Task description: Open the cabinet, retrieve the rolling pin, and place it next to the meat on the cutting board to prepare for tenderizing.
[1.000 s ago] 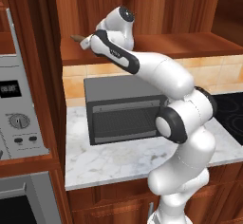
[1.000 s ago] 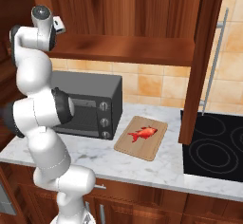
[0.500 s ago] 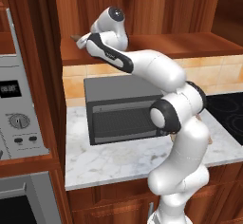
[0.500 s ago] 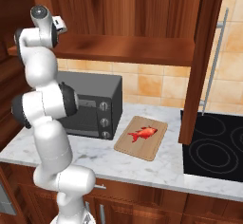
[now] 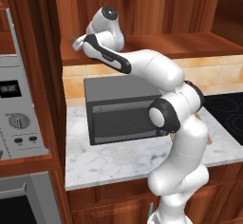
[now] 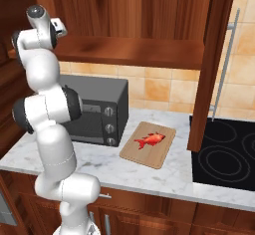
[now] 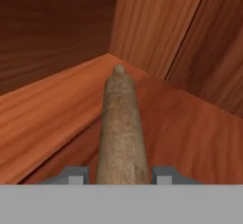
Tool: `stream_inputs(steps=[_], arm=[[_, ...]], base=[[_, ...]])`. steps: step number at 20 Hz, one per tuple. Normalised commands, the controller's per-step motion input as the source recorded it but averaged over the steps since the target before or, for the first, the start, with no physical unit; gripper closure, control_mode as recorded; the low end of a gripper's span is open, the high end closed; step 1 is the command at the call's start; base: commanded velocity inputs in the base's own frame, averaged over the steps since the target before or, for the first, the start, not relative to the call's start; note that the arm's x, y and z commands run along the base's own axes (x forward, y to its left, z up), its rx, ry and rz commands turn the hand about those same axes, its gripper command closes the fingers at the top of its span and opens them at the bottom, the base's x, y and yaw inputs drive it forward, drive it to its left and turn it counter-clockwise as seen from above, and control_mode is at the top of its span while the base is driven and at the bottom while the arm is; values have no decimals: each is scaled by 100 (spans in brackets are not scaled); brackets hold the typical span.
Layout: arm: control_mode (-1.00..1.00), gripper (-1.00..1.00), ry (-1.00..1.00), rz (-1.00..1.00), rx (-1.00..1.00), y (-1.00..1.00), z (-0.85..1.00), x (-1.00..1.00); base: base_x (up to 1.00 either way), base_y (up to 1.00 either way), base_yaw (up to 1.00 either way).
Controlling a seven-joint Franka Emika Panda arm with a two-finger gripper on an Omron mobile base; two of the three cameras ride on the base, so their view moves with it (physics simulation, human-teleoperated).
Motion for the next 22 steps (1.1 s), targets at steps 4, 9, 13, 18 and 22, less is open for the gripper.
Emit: stream_inputs(steps=[4,9,13,18,22], arm=[[-100,100,-1,-1,6,-14,-30,-33],[-100,100,-11,-8,7,-38,3,-89],[-100,100,-15,-15,5,-63,1,-98],[-100,100,-21,-13,5,-74,0,-99],[-100,100,-14,-15,7,-82,16,-92]], base=[[0,0,0],[0,0,0],[0,0,0],[0,0,0],[0,0,0]])
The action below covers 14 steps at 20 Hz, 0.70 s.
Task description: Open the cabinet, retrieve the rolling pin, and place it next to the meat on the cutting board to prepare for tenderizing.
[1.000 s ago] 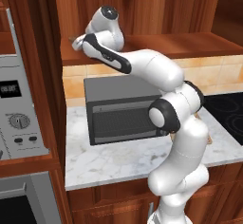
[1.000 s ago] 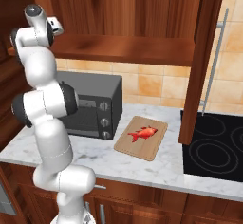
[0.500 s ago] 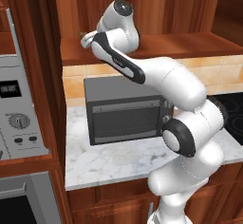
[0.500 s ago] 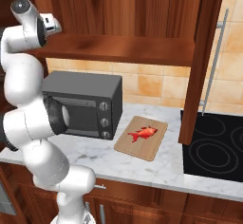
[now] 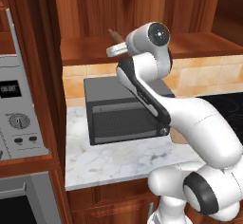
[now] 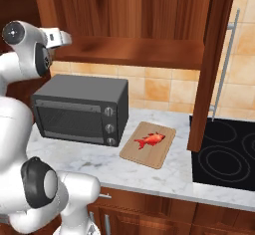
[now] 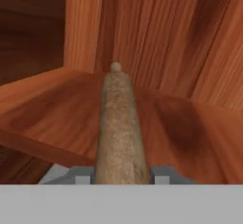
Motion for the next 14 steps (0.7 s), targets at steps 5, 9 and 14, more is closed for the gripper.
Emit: stream_inputs(steps=[5,9,14], arm=[[-100,100,-7,-17,6,-90,23,-85],[-100,100,-2,-20,7,-90,20,-81],[-100,100,0,-30,5,-78,1,-61]], base=[[0,0,0],[0,0,0],[0,0,0]])
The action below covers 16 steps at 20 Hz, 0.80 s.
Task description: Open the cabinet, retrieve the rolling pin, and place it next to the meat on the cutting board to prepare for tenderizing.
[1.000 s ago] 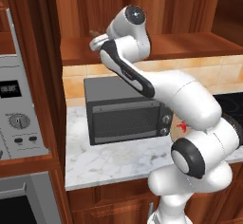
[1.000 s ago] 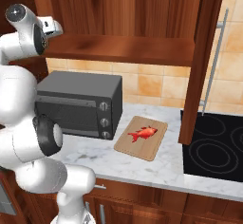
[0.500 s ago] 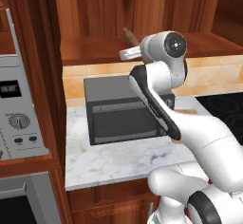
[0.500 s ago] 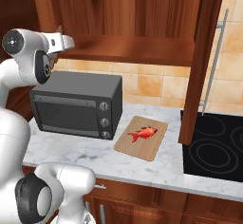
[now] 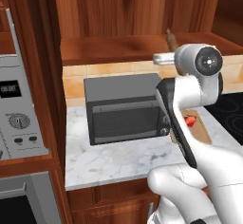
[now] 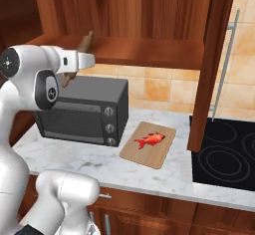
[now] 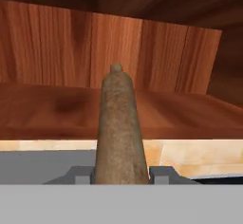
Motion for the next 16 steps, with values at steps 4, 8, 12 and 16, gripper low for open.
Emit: stream_inputs(steps=[4,8,12,16], arm=[[-100,100,2,-42,6,-74,-11,-37],[-100,100,8,-47,6,-71,-36,-19],[-100,100,11,-39,5,-66,-60,-26],[-100,100,13,-29,7,-66,-61,-11]], base=[[0,0,0],[0,0,0],[0,0,0],[0,0,0]])
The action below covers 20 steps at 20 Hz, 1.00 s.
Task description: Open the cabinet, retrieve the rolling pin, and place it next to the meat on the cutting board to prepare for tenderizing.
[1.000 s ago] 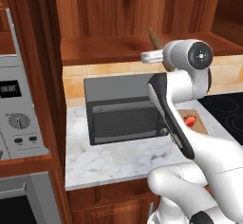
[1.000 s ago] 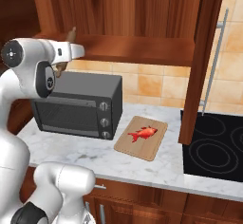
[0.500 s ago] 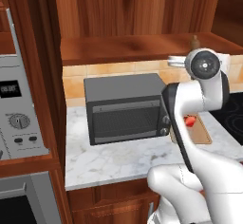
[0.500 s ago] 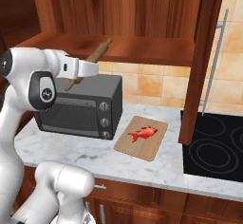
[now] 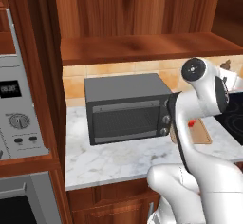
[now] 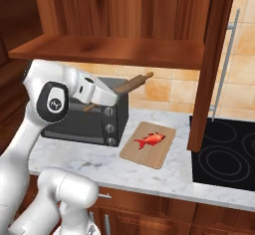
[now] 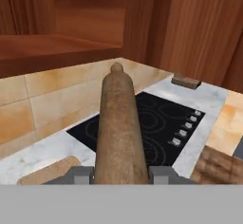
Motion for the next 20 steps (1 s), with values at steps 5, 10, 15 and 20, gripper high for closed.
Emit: stream_inputs(steps=[5,10,15,20], arm=[[-100,100,12,-22,9,-56,-64,8],[-100,100,11,-16,10,-43,-67,22],[-100,100,8,-3,11,-21,-82,35],[-100,100,4,0,13,-11,-77,43]], base=[[0,0,0],[0,0,0],[0,0,0],[0,0,0]])
